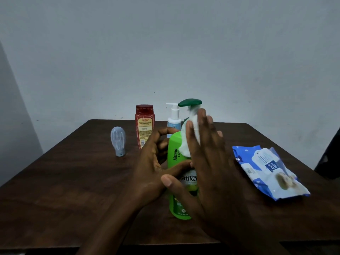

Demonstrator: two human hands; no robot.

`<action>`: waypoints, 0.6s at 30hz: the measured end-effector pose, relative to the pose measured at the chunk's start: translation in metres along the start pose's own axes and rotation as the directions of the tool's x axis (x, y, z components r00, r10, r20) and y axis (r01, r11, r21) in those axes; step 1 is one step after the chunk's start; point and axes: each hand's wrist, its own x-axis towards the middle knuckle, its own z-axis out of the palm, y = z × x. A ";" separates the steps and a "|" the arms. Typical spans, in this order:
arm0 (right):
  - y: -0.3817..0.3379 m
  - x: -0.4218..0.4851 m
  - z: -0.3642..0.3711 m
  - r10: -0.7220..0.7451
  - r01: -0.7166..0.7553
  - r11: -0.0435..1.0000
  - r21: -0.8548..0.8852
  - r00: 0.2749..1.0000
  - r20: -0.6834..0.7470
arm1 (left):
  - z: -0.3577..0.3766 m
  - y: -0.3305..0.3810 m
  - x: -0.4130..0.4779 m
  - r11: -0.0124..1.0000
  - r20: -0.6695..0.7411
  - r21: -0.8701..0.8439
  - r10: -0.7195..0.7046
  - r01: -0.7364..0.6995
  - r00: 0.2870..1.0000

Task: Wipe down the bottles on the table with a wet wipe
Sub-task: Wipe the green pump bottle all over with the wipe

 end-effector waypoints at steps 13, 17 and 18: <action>0.032 0.023 0.000 0.028 0.139 0.891 0.432 0.933 -0.359 | 0.002 -0.004 0.009 0.999 0.008 0.015 -0.045 0.045 0.999; 0.026 0.044 -0.005 0.393 -0.058 0.640 0.766 0.881 -0.262 | 0.004 -0.003 0.012 0.996 0.070 -0.016 -0.084 0.085 0.994; 0.025 0.049 -0.004 0.442 -0.092 0.542 0.835 0.877 -0.190 | 0.005 -0.004 0.012 0.996 0.080 -0.014 -0.088 0.090 0.993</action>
